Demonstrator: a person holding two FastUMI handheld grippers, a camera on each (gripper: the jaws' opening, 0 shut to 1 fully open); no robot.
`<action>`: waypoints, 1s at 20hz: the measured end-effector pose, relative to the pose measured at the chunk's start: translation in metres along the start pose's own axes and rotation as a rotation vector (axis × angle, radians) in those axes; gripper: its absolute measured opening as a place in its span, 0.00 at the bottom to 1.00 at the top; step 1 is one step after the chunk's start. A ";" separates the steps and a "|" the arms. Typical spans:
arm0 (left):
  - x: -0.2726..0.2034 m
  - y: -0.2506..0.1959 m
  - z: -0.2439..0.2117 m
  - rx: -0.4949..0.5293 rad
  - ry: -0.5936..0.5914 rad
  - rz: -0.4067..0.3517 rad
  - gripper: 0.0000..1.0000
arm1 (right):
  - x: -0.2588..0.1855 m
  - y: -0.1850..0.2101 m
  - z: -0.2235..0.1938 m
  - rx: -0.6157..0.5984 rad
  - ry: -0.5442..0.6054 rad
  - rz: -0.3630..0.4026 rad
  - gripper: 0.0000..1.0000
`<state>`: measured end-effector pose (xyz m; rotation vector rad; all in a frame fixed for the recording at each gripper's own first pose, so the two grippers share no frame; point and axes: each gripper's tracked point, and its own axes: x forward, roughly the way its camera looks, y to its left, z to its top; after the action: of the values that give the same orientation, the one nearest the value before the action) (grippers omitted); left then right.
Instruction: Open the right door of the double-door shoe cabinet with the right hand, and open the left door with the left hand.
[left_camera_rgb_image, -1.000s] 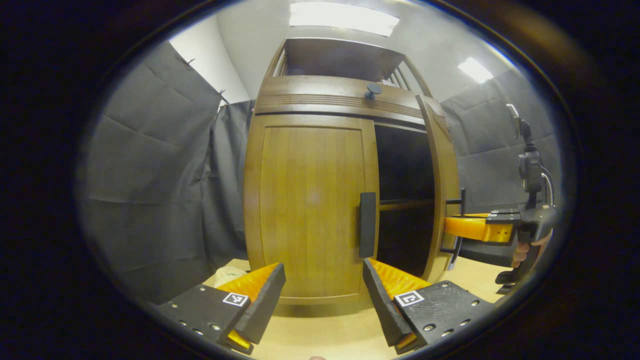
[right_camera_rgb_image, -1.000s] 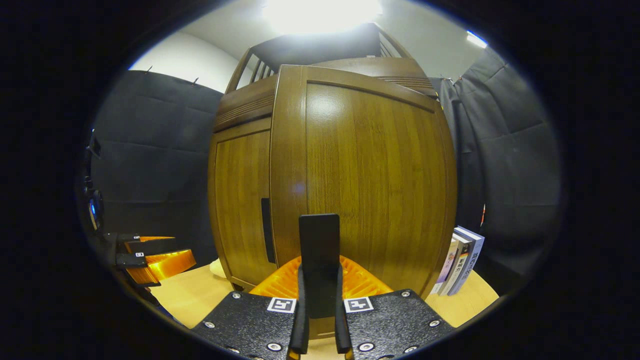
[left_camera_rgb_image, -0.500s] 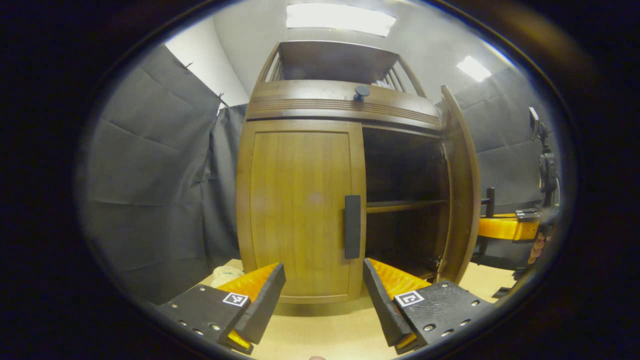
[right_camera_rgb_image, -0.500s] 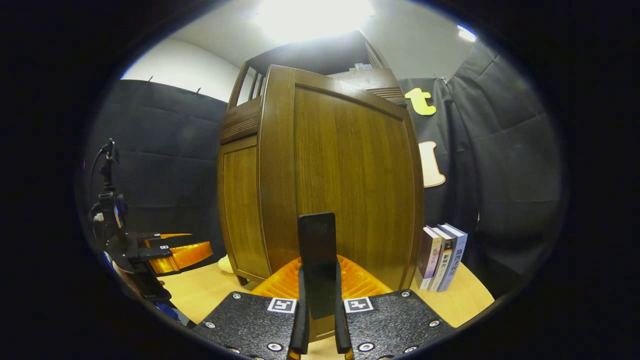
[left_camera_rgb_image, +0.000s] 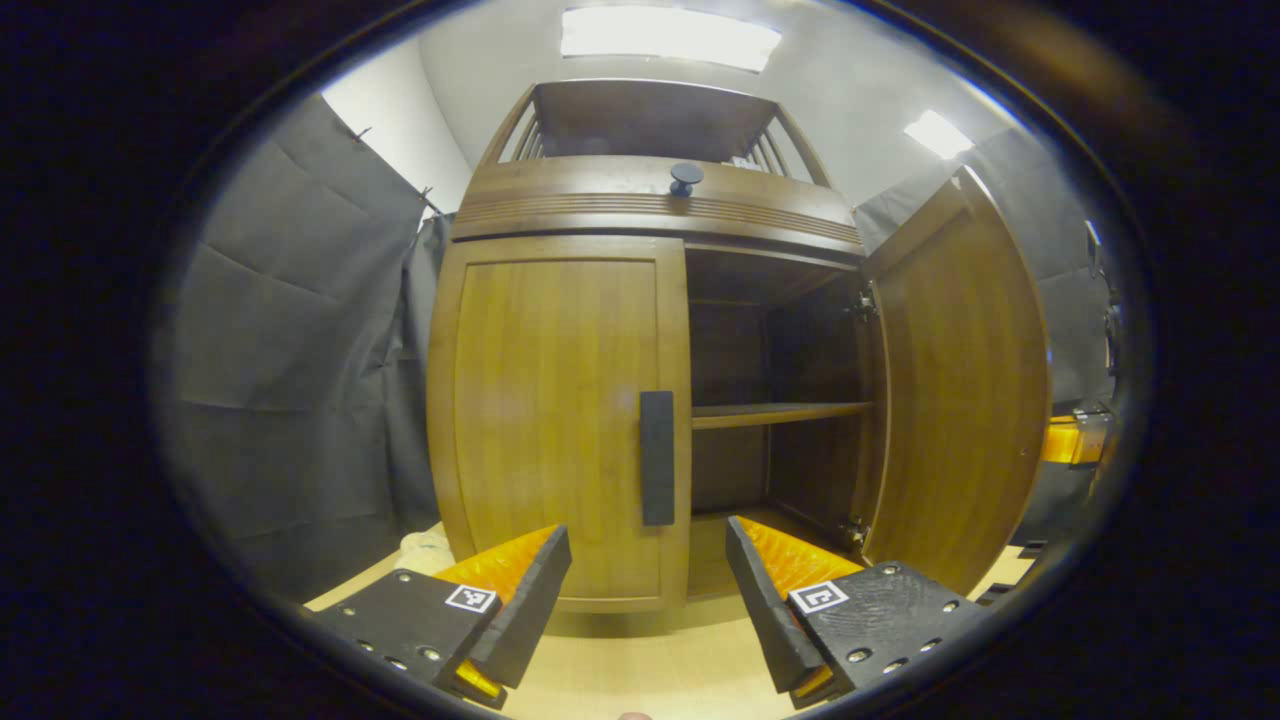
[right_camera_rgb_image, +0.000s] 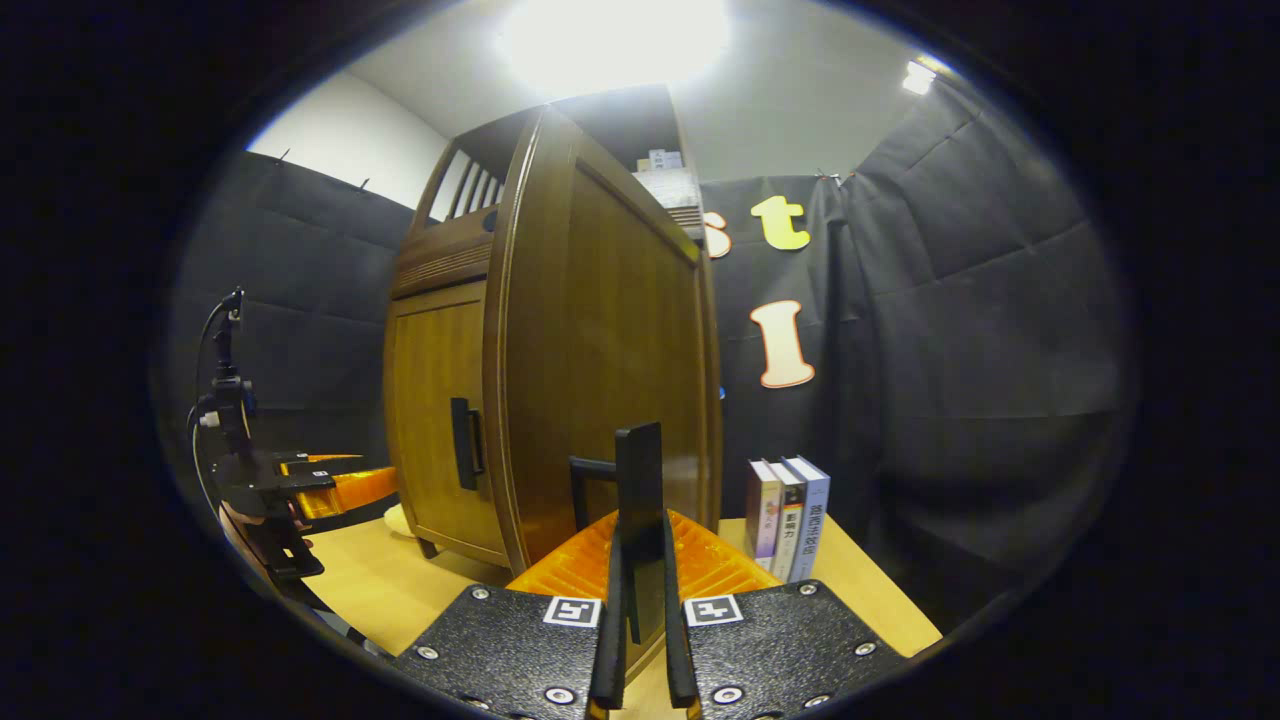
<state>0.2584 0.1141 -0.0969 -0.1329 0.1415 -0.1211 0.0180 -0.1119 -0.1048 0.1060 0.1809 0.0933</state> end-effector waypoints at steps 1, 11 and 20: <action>0.003 0.002 -0.002 0.000 0.003 -0.007 0.92 | -0.002 -0.010 0.001 0.007 -0.001 -0.014 0.14; 0.027 -0.026 -0.014 0.018 0.031 0.003 0.92 | -0.007 -0.069 -0.001 0.078 -0.017 0.002 0.06; 0.028 -0.009 -0.023 -0.013 0.053 0.033 0.92 | -0.029 -0.085 -0.007 0.012 0.021 -0.057 0.09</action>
<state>0.2818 0.0983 -0.1222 -0.1399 0.1968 -0.0908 -0.0045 -0.1980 -0.1159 0.1117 0.2053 0.0363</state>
